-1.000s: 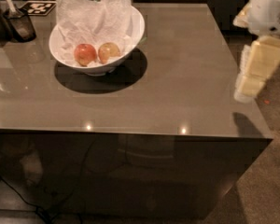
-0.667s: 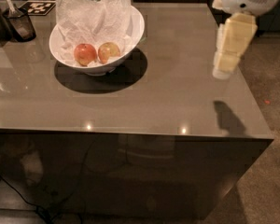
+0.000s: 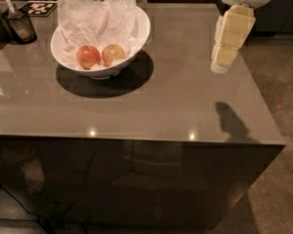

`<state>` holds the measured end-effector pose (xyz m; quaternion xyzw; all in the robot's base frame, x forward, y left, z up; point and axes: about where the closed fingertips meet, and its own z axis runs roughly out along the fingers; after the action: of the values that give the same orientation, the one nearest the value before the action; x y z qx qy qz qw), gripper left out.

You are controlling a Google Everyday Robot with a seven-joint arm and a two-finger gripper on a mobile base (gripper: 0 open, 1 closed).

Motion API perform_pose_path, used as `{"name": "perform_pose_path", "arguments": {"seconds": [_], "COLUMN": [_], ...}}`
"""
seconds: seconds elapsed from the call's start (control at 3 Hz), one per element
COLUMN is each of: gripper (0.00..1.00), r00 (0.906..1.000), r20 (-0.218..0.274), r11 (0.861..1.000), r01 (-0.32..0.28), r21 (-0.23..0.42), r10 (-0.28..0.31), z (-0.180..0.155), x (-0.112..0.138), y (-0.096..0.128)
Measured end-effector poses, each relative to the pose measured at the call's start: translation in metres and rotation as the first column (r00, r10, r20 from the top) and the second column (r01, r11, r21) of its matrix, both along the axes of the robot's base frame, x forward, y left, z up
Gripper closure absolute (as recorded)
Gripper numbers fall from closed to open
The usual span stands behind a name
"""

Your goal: Pick apple from white bowl

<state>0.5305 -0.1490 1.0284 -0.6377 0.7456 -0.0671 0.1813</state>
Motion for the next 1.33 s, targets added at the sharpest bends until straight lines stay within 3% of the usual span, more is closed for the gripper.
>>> {"name": "perform_pose_path", "arguments": {"seconds": [0.67,1.0,1.33], "gripper": [0.0,0.0,0.0], "r00": [0.996,0.9854,0.9798], "r20": [0.03,0.073,0.127], "r11": [0.997,0.988,0.987], "r01": [-0.084,-0.155,-0.159], "r21": [-0.001,0.005,0.029], "r10": [0.084,0.154,0.154], "z": [0.012,0.022,0.034], "x": [0.077,0.117,0.128], "y": [0.065,0.108,0.117]}}
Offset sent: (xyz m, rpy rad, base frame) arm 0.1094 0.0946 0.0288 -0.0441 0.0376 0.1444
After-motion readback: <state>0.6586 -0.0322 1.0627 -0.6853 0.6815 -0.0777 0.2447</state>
